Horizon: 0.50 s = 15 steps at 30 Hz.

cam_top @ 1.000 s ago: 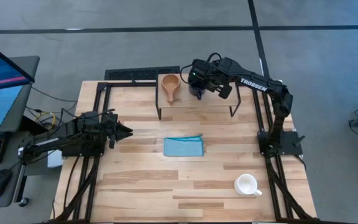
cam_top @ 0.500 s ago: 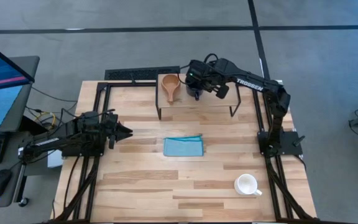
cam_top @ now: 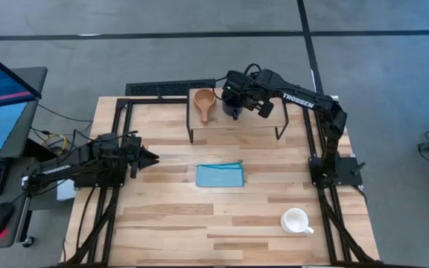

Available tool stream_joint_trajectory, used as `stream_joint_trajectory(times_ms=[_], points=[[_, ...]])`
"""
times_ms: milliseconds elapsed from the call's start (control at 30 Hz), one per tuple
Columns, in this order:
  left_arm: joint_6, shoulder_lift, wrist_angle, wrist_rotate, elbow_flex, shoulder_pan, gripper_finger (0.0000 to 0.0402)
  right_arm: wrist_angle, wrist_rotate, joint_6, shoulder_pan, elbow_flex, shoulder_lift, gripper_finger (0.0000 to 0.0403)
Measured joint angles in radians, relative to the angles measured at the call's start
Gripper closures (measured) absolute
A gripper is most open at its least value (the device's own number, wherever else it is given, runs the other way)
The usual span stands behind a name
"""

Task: Stack small to large cups/mugs on shelf
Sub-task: Put the dark blue mug on the shelf

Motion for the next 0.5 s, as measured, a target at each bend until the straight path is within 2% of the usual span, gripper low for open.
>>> stream_joint_trajectory(times_ms=[133,500], points=[[0.0,0.0,0.0,0.0,0.0,0.0,0.0292,-0.001,-0.019,-0.002,0.0,-0.001,0.0,0.0353],[0.0,0.0,0.0,0.009,0.0,0.0,0.0292,-0.001,-0.023,-0.003,0.0,-0.001,0.0,0.0354]])
